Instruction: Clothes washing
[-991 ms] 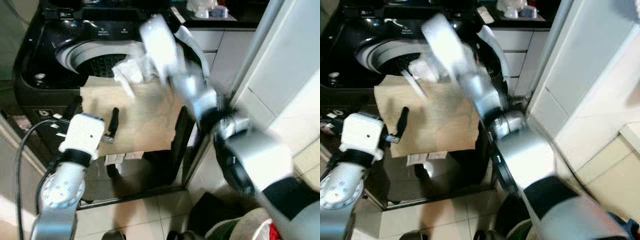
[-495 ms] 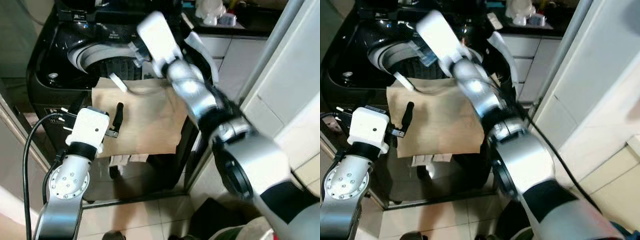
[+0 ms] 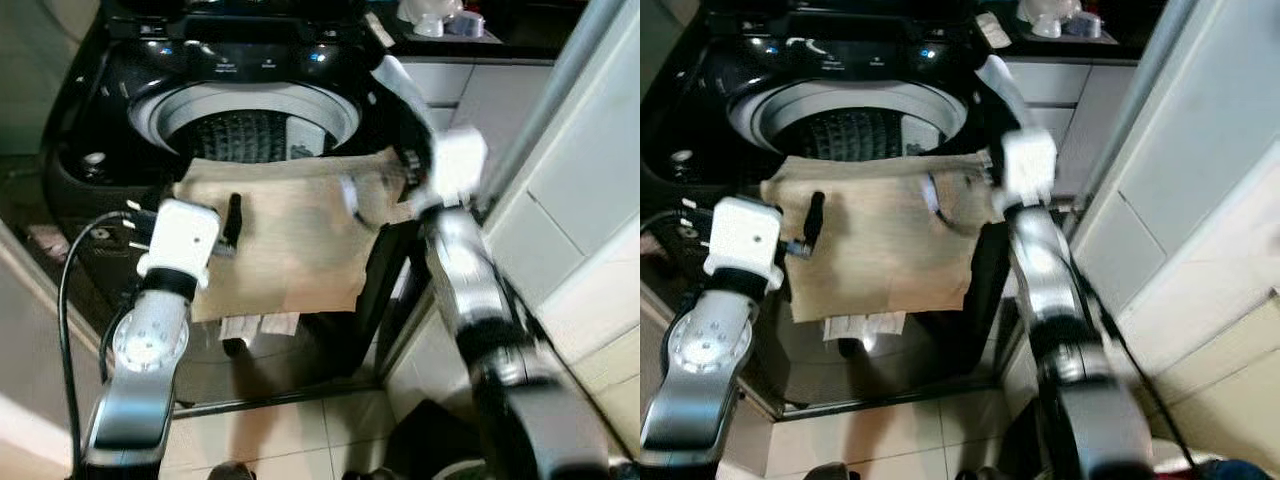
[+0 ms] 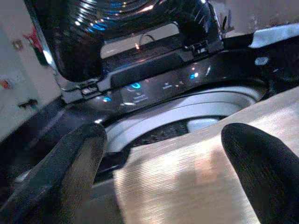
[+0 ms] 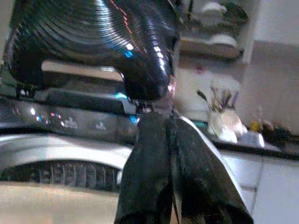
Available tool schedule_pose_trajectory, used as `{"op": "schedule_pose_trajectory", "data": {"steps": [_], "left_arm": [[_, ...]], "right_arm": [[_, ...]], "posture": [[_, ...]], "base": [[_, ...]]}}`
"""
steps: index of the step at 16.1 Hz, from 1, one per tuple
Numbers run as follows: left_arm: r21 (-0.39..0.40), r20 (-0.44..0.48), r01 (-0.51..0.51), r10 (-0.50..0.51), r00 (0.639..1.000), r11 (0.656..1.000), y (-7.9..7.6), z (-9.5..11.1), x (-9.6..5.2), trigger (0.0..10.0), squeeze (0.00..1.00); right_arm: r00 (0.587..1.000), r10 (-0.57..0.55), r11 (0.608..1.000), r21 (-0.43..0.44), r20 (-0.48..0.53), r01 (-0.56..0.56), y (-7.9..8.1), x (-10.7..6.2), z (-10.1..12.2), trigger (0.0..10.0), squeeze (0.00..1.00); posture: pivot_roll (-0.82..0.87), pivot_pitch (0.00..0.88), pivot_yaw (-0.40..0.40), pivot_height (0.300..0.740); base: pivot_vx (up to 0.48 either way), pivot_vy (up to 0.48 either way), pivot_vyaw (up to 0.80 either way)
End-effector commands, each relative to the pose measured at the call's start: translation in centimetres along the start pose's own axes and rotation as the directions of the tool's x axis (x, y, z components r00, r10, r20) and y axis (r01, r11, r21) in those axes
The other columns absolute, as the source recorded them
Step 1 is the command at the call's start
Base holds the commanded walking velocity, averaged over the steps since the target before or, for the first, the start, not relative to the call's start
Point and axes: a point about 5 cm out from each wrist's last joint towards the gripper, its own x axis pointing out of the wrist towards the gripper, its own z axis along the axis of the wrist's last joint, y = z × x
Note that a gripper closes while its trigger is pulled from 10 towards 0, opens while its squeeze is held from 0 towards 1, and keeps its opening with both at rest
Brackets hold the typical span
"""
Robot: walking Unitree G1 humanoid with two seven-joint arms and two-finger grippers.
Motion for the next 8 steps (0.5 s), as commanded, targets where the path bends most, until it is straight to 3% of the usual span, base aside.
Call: {"op": "schedule_pose_trajectory", "data": {"steps": [1,2,4,6,8], "left_arm": [[-0.03,-0.028,-0.004,0.003,1.0,1.0,-0.2,-0.4,0.3,10.0,0.0],[-0.048,-0.044,-0.002,0.0,0.999,0.999,-0.4,-0.7,0.7,10.0,0.0],[-0.07,-0.061,0.001,-0.005,0.998,0.998,-1.2,-1.0,1.2,10.0,0.0],[-0.096,-0.068,0.006,-0.012,0.998,0.995,-1.8,-1.1,1.5,10.0,0.0],[-0.1,-0.07,0.004,-0.011,0.997,0.995,-1.9,-1.2,1.6,10.0,0.0]], "right_arm": [[1.0,0.015,1.0,0.017,0.009,-0.015,0.1,-0.2,0.4,10.0,0.0],[0.995,0.036,0.998,0.048,-0.097,-0.031,0.5,-2.7,-1.7,10.0,0.0],[0.963,0.014,0.994,0.106,-0.268,0.015,0.0,-5.6,-4.4,10.0,0.0],[0.955,0.011,0.995,0.103,-0.296,0.02,-0.2,-5.8,-5.0,10.0,0.0],[0.954,0.036,0.993,0.115,-0.298,-0.001,0.1,-5.4,-4.7,10.0,0.0]], "posture": [[0.01,0.0,-0.04,0.74],[0.01,0.0,-0.034,0.74],[0.0,0.0,-0.029,0.74],[0.0,0.0,-0.03,0.74],[0.01,0.0,-0.032,0.74]], "base": [[0.0,0.0,0.0],[0.0,0.0,0.0],[0.0,0.0,0.0],[0.0,0.0,0.0],[0.0,0.457,0.0]]}}
